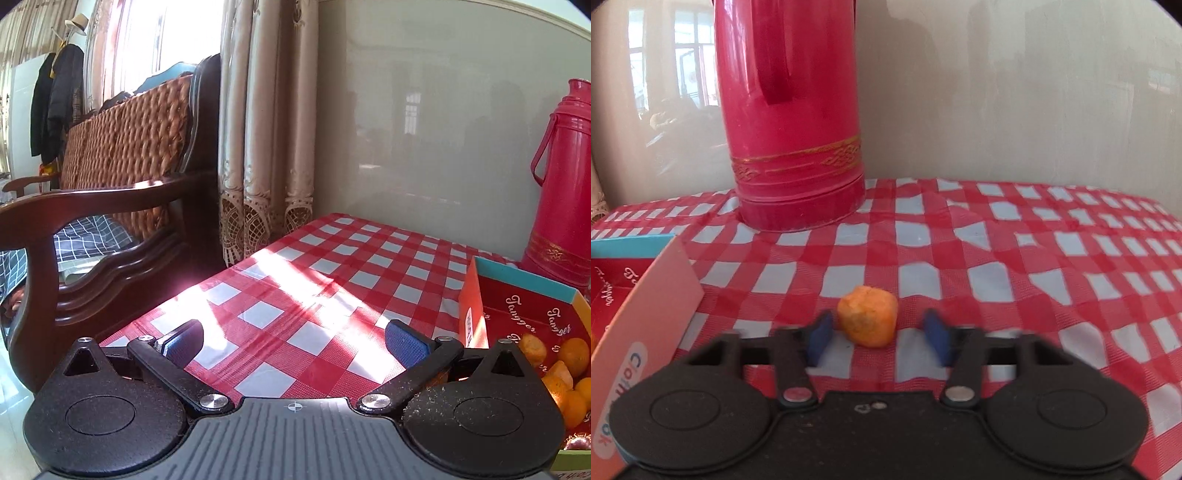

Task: Organize fruits
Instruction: 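Reach the right gripper to the last orange chunk and grasp it, then carry the orange chunk into the box and open the right gripper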

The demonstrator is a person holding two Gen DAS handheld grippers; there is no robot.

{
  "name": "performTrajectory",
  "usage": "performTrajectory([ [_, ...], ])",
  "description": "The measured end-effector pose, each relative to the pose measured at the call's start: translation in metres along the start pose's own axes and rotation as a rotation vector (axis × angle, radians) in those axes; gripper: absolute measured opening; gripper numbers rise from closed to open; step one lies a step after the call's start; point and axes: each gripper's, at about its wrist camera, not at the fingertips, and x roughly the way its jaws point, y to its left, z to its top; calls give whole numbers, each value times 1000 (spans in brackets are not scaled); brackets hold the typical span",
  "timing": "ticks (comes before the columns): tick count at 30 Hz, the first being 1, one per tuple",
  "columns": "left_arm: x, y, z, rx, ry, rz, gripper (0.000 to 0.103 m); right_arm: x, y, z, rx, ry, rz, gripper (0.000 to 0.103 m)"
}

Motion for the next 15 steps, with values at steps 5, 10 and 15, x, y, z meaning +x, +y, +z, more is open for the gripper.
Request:
performTrajectory([
  [5,-2,-4,0,0,5,-11,103,-15,-1,-3,6,-43,12,25],
  [10,-9,-13,-1,12,1,-37,103,-43,11,-1,-29,-120,76,25],
  [15,-16,-21,-3,36,-6,-57,103,-74,37,-1,-86,-187,181,25],
])
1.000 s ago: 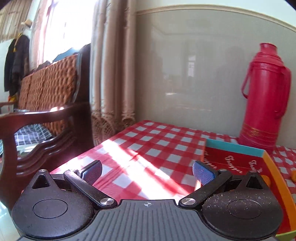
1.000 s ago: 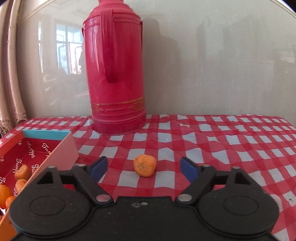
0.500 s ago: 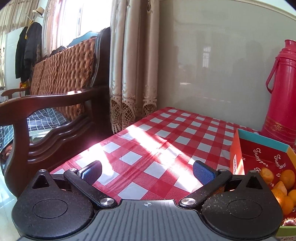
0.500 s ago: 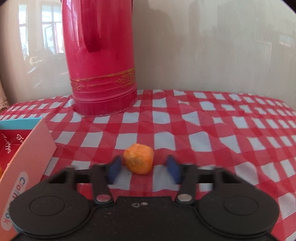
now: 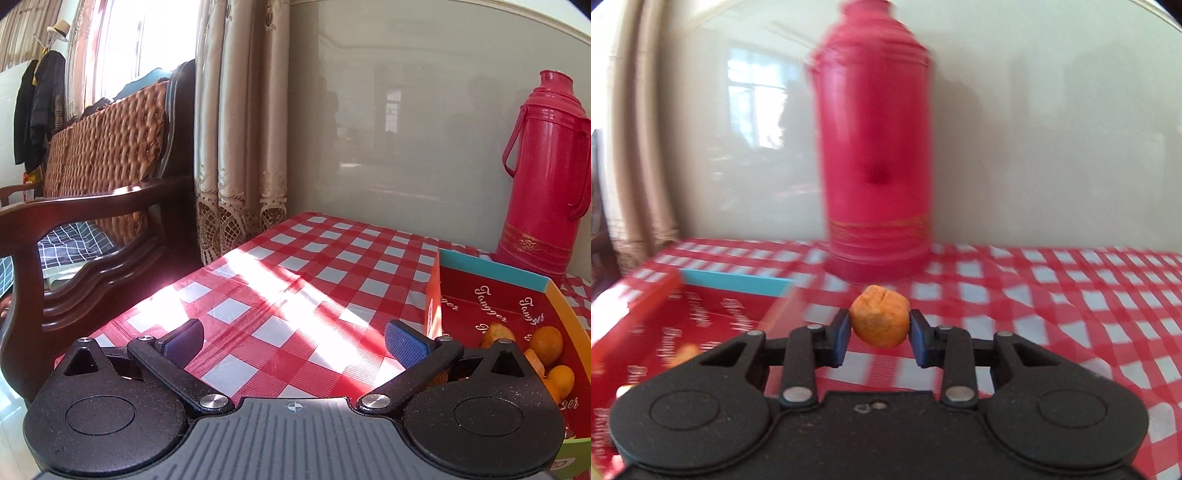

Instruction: Organize fruits

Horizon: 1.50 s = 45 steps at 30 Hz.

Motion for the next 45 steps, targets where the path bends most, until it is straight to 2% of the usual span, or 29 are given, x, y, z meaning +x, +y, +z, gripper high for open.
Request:
performTrajectory([
  [5,-1,2,0,-2,1,7,103,-8,39,2,-70,-14,112,25],
  [10,1,3,-1,8,5,14,103,-10,79,2,-127,18,200,26],
  [11,1,3,-2,10,5,15,103,-10,85,1,-138,25,208,37],
  [12,1,3,-2,11,6,13,103,-10,90,0,-145,27,211,66],
  [14,0,3,-1,10,8,13,103,-19,90,0,-124,-23,212,98],
  [18,-3,1,0,21,-12,-1,103,-37,74,14,-56,-125,206,97],
  [24,-23,-19,4,8,-43,-96,103,-77,32,15,-52,-219,115,97],
  [29,-71,-56,-4,48,-59,-230,103,-124,-8,-15,-39,-163,11,97],
  [35,-154,-86,-23,139,-108,-324,103,-191,-31,-54,-61,-121,-82,97],
  [40,-207,-80,-41,178,-134,-330,103,-232,-35,-70,-34,-138,-75,97],
  [45,-217,-67,-58,177,-136,-286,103,-237,-23,-82,-57,-137,-77,97],
])
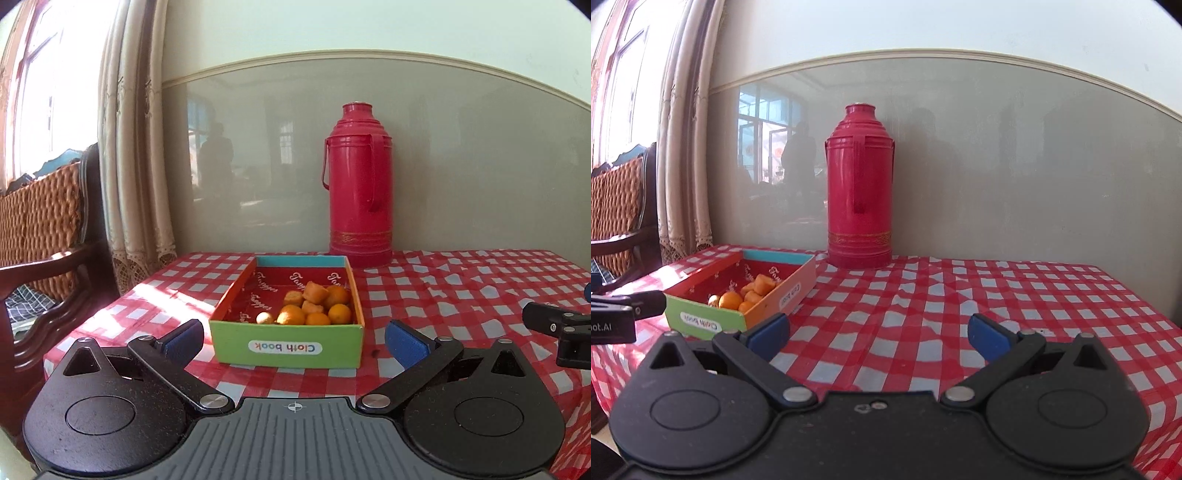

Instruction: Organize fruits

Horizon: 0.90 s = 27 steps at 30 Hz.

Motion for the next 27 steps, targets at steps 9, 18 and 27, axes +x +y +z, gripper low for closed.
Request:
performTrajectory([
  [9,-6,6,-3,-38,-58,14,103,1,4,-1,2,-12,-16,97],
  [18,-4,7,-4,-54,-55,10,103,4,8,-3,-10,0,-20,97],
  [27,-4,6,-4,-53,-55,8,103,4,7,-3,-6,5,-18,97],
])
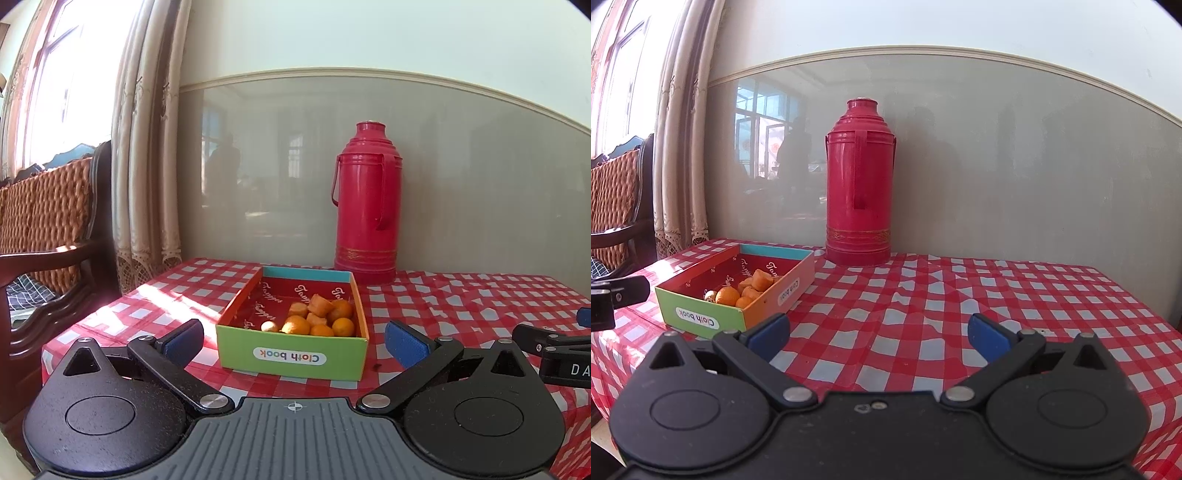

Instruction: Organize fruits

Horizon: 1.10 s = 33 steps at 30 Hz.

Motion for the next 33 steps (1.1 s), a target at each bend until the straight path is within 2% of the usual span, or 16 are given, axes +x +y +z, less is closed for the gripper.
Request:
performTrajectory([
  [33,3,-2,2,8,8,-13,103,3,-2,0,19,16,3,97],
])
